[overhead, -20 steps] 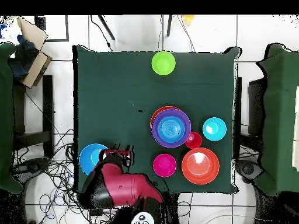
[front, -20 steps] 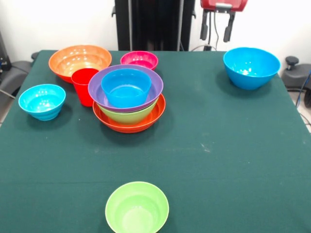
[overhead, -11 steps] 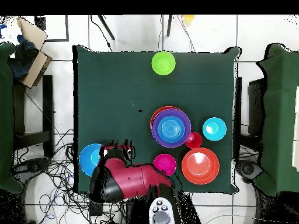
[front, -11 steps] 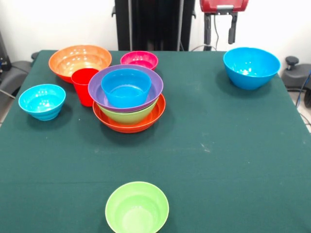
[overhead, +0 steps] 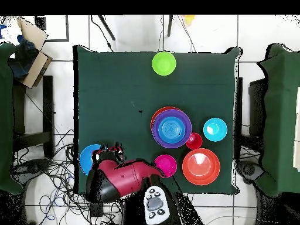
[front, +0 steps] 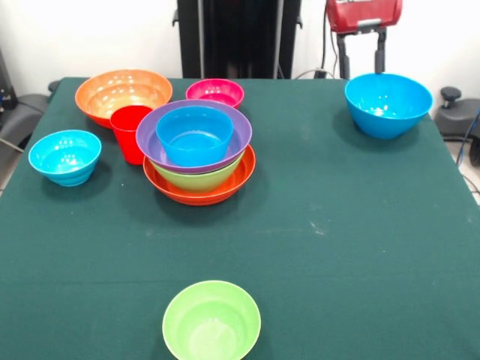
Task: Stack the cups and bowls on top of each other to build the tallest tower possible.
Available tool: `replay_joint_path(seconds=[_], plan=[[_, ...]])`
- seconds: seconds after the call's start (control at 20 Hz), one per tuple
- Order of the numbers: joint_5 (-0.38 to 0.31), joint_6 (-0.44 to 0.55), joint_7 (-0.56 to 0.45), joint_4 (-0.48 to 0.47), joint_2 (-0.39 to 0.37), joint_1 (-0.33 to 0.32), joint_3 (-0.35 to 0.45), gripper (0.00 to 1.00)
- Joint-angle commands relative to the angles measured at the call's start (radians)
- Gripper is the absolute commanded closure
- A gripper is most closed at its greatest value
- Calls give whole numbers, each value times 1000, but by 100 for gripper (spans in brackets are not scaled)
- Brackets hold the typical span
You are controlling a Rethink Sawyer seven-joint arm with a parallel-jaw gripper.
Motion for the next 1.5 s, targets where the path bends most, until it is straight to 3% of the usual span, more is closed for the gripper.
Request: replay_joint_path(seconds=[0.05,0.3,0.65,1.15,1.5], plan=[[-101,-60,59,14,95,-18,125,0],[-112,-127,62,-61,210,60,37,0],[-67,-228,66,-157,373,197,-138,0],[-16,-319,73,-249,506,267,-240,0],[4,-338,82,-298,551,285,-266,0]])
